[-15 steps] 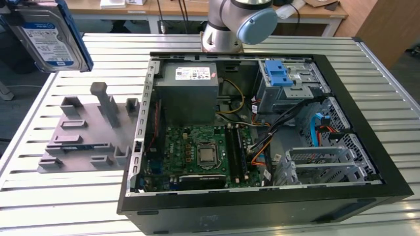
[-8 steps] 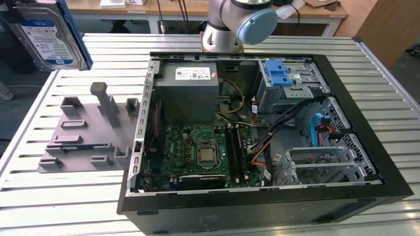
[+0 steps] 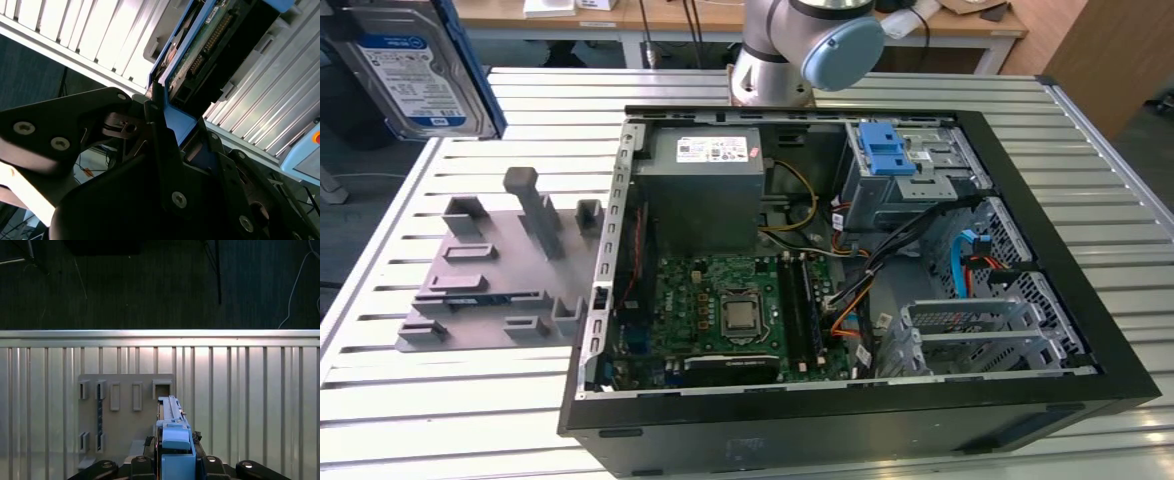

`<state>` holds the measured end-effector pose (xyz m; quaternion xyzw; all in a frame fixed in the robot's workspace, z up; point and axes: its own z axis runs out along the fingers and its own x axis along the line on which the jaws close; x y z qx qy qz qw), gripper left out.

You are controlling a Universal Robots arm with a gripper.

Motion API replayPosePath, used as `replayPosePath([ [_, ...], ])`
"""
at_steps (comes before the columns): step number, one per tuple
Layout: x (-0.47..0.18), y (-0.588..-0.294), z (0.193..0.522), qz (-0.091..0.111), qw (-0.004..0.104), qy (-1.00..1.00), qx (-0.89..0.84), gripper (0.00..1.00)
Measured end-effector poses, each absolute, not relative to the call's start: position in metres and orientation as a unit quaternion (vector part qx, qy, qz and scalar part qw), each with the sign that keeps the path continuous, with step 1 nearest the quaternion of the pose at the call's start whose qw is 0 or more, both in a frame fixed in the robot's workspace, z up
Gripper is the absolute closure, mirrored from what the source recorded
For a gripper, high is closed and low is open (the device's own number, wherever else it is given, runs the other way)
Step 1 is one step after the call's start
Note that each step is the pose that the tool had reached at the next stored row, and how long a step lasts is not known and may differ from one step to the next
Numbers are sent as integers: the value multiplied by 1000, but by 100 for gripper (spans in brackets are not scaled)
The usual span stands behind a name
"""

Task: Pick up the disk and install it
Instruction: 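Pick up the disk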

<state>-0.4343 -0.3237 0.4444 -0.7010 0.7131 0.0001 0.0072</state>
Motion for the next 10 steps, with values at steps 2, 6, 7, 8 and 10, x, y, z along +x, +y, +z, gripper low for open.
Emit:
replayPosePath([
  [2, -434, -324, 446, 0, 7, 713, -701, 64],
  [6, -434, -324, 448, 0, 7, 713, -701, 64],
  [7, -434, -324, 449, 0, 7, 713, -701, 64],
  [8, -434, -324, 449, 0, 7, 713, -701, 64],
  [10, -434, -324, 451, 0, 7, 713, -701, 64],
])
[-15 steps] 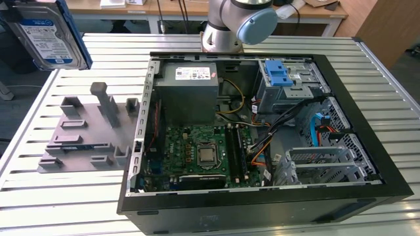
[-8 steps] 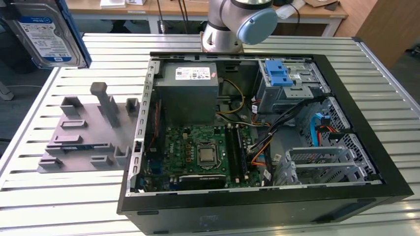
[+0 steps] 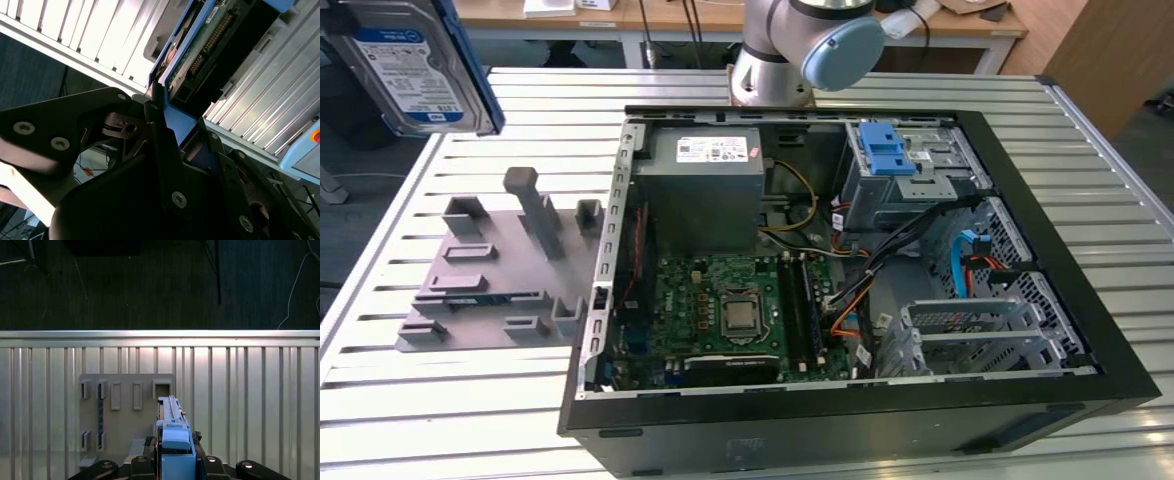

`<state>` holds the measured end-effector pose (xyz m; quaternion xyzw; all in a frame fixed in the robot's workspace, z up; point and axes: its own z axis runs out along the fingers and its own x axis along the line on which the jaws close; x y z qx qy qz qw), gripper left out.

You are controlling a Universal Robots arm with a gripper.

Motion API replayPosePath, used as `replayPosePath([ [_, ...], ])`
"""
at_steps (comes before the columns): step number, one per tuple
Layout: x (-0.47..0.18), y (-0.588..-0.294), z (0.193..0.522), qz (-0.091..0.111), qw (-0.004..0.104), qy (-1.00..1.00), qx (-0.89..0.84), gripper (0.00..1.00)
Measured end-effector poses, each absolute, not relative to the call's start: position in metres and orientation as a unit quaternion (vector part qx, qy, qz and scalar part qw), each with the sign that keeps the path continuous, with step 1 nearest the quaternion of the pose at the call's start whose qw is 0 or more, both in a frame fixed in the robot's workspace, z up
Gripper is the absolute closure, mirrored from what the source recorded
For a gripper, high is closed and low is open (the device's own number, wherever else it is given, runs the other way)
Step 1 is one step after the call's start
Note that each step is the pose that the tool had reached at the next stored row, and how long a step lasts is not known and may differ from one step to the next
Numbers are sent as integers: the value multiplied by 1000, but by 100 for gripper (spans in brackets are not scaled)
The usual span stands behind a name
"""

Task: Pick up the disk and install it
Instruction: 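Pick up the disk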

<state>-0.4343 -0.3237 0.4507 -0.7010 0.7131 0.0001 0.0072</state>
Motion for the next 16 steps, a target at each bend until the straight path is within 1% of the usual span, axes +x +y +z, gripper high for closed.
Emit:
replayPosePath([
  [16, -434, -324, 461, 0, 7, 713, -701, 64],
])
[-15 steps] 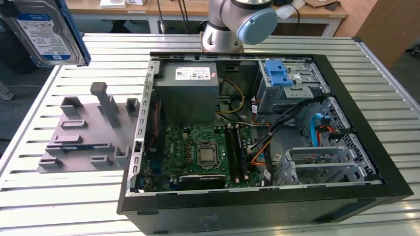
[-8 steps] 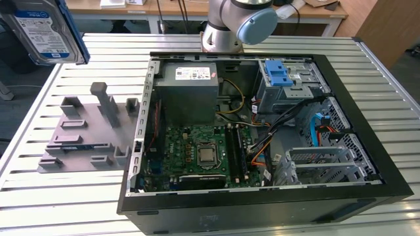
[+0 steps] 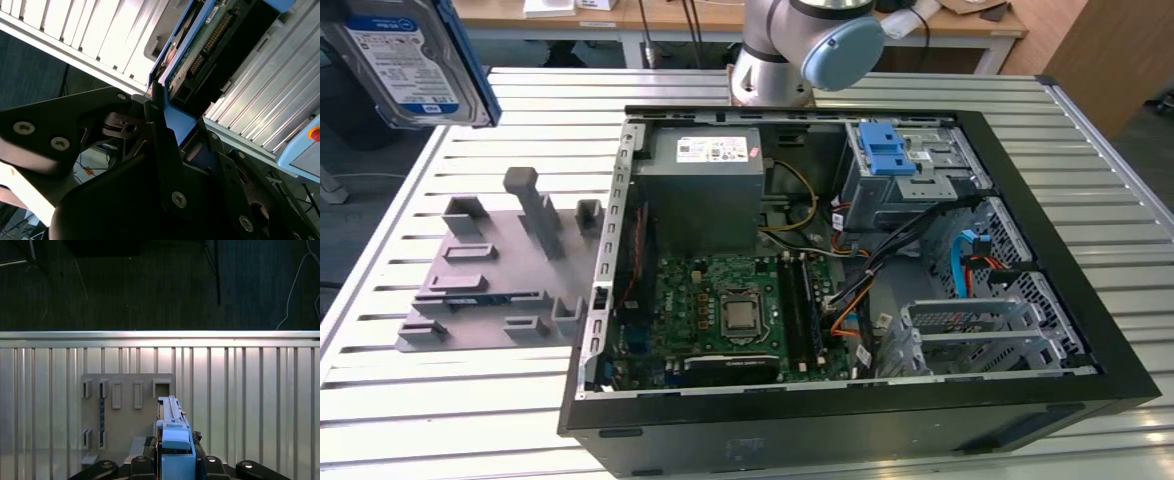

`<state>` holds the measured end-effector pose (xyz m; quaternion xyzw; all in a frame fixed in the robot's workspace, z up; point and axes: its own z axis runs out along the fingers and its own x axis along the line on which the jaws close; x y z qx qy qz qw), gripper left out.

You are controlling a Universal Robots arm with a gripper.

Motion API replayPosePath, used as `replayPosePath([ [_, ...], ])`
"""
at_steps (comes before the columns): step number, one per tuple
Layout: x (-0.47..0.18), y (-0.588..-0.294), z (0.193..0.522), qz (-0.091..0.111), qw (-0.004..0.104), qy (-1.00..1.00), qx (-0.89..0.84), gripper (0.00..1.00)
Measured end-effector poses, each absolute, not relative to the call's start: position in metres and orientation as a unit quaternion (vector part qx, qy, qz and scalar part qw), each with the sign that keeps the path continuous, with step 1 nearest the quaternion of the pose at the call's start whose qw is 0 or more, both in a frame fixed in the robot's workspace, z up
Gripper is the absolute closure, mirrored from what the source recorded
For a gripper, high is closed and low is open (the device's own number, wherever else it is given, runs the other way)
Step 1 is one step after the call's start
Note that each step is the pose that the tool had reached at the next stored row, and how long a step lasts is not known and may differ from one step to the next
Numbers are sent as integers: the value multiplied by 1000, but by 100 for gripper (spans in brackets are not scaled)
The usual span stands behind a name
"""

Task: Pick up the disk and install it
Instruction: 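Pick up the disk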

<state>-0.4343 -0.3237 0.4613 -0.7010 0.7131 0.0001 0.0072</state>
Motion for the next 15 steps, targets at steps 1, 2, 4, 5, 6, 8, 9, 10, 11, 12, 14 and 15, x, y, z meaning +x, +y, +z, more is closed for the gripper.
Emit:
replayPosePath([
  [1, -434, -324, 462, 0, 7, 713, -701, 64],
  [2, -434, -324, 463, 0, 7, 713, -701, 64],
  [4, -434, -324, 465, 0, 7, 713, -701, 64],
  [5, -434, -324, 465, 0, 7, 713, -701, 64],
  [6, -434, -324, 466, 0, 7, 713, -701, 64],
  [8, -434, -324, 468, 0, 7, 713, -701, 64],
  [9, -434, -324, 469, 0, 7, 713, -701, 64],
  [10, -434, -324, 471, 0, 7, 713, -701, 64],
  [11, -434, -324, 472, 0, 7, 713, -701, 64],
  [12, -434, -324, 473, 0, 7, 713, -701, 64],
  [14, -434, -324, 475, 0, 7, 713, -701, 64],
  [15, -434, -324, 476, 0, 7, 713, -701, 64],
])
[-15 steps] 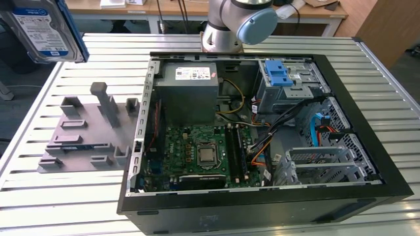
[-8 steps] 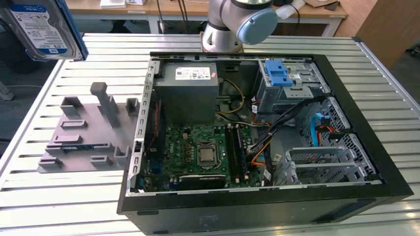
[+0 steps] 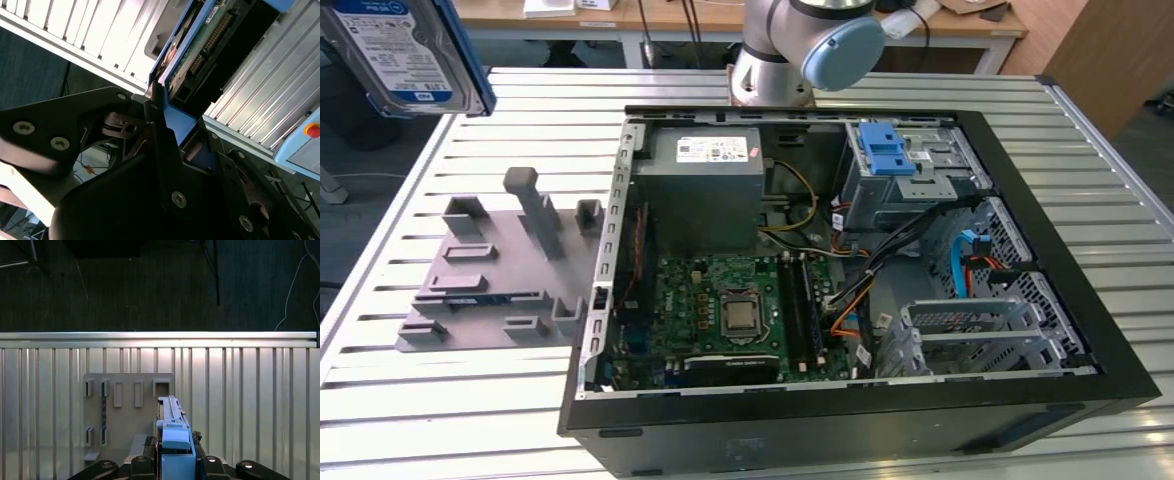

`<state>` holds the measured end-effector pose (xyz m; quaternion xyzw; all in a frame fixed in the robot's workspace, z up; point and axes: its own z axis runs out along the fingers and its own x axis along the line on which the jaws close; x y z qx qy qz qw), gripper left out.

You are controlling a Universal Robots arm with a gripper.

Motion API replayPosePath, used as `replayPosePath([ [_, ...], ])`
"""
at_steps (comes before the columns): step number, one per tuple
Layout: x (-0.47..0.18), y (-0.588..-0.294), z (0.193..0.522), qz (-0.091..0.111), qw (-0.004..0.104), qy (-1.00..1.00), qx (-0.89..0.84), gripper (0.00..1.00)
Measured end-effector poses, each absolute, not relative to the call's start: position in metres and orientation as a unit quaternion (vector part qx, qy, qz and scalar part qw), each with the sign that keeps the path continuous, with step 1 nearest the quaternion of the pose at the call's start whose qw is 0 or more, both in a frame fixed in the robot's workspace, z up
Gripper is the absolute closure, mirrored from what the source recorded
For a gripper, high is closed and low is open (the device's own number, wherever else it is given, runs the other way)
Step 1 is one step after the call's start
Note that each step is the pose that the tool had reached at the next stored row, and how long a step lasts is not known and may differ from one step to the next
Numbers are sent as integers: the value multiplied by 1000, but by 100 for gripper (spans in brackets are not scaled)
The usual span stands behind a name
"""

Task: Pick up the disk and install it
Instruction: 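Pick up the disk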

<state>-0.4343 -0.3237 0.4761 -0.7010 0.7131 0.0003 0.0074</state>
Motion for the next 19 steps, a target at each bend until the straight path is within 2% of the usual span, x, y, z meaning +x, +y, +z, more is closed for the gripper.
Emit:
replayPosePath([
  [19, -434, -324, 496, 1, 8, 713, -701, 64],
])
